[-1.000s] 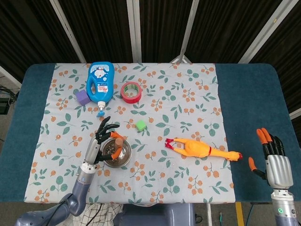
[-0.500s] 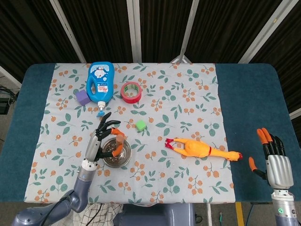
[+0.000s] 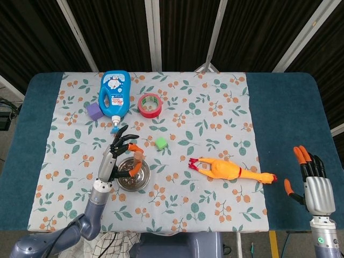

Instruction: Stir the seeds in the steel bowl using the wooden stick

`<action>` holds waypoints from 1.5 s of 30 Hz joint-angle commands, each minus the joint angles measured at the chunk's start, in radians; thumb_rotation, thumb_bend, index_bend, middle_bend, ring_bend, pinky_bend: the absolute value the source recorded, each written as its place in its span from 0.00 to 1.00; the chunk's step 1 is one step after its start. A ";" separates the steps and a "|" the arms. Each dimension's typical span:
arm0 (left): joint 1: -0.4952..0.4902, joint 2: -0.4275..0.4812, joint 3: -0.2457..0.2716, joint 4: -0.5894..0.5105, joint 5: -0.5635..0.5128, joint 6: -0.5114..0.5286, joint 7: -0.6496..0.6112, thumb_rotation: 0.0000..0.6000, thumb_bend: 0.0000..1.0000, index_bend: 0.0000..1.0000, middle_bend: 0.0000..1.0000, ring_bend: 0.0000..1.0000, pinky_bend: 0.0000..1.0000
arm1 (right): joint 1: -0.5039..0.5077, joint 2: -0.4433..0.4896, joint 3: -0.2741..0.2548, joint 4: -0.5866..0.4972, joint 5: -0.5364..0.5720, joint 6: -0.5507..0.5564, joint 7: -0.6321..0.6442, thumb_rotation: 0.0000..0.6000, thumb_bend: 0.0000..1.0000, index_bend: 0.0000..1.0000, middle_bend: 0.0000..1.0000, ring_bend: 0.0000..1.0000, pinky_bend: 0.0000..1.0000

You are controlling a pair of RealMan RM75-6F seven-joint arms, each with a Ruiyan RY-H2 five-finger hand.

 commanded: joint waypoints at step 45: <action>0.002 0.196 0.007 -0.234 0.049 0.055 0.182 1.00 0.89 0.57 0.76 0.25 0.00 | -0.005 -0.002 -0.001 0.013 -0.013 0.020 0.012 1.00 0.45 0.00 0.08 0.00 0.00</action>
